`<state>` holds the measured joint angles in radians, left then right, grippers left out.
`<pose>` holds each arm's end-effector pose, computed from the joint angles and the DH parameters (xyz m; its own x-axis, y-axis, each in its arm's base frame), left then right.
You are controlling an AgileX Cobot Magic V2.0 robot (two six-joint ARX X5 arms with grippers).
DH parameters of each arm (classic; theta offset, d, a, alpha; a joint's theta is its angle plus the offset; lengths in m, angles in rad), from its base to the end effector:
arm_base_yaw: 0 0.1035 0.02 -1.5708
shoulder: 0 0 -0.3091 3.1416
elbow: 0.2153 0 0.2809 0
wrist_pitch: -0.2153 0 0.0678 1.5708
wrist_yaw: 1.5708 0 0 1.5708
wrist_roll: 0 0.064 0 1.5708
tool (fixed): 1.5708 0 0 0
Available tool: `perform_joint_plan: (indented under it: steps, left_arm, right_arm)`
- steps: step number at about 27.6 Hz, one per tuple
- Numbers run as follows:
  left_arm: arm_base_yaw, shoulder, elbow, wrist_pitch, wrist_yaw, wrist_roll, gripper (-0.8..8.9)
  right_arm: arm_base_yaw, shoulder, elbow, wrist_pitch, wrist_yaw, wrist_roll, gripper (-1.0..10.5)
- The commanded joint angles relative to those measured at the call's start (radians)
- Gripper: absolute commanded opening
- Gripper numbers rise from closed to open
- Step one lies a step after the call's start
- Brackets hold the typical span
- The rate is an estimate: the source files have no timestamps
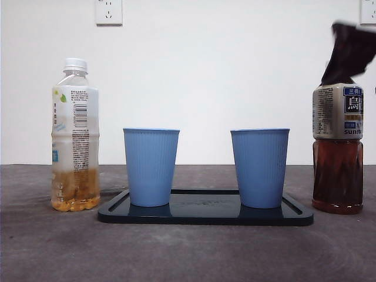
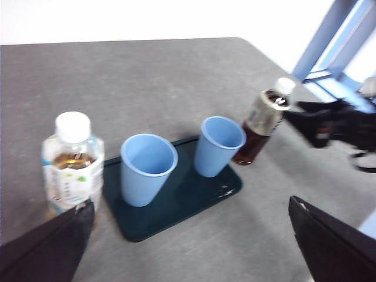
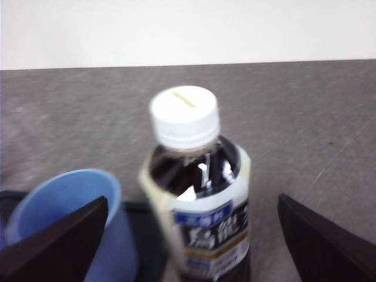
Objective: Pour the drink into the cup
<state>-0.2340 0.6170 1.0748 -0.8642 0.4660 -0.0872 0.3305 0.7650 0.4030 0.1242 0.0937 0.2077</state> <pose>0.0929 -0.0517 0.4081 0.6941 -0.6273 -0.3532 0.5728 0.7784 -0.2569 0.1937 0.0601 0.2455 0.9456 0.2255 -0.2345 -0.1860 0.9661 0.1788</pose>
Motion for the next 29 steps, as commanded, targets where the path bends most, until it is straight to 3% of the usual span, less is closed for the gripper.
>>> perform_joint_plan:
  steps: [1, 7, 10, 15, 21, 29]
  left_arm:
    - [-0.004, 0.034, 0.021, 0.014, -0.038, 0.041, 5.3]
    - [-0.004, 0.076, -0.034, 0.104, -0.078, 0.058, 5.3]
    - [-0.004, 0.077, -0.133, 0.212, -0.087, 0.025, 5.3]
    - [-0.004, 0.077, -0.332, 0.415, -0.191, -0.02, 5.31]
    - [-0.004, 0.129, -0.504, 0.679, -0.213, -0.095, 5.31]
    - [-0.004, 0.289, -0.575, 0.897, -0.223, -0.106, 5.31]
  right_arm:
    - [0.016, -0.09, 0.067, -0.176, -0.028, 0.044, 4.6]
    - [0.04, -0.219, 0.256, -0.555, -0.086, 0.043, 4.6]
    - [0.041, -0.253, 0.359, -0.715, -0.125, 0.043, 4.6]
    - [0.041, -0.281, 0.515, -0.92, -0.17, 0.051, 4.6]
    - [0.041, -0.29, 0.64, -1.053, -0.191, 0.051, 4.6]
    - [0.041, -0.29, 0.666, -1.081, -0.199, 0.074, 4.6]
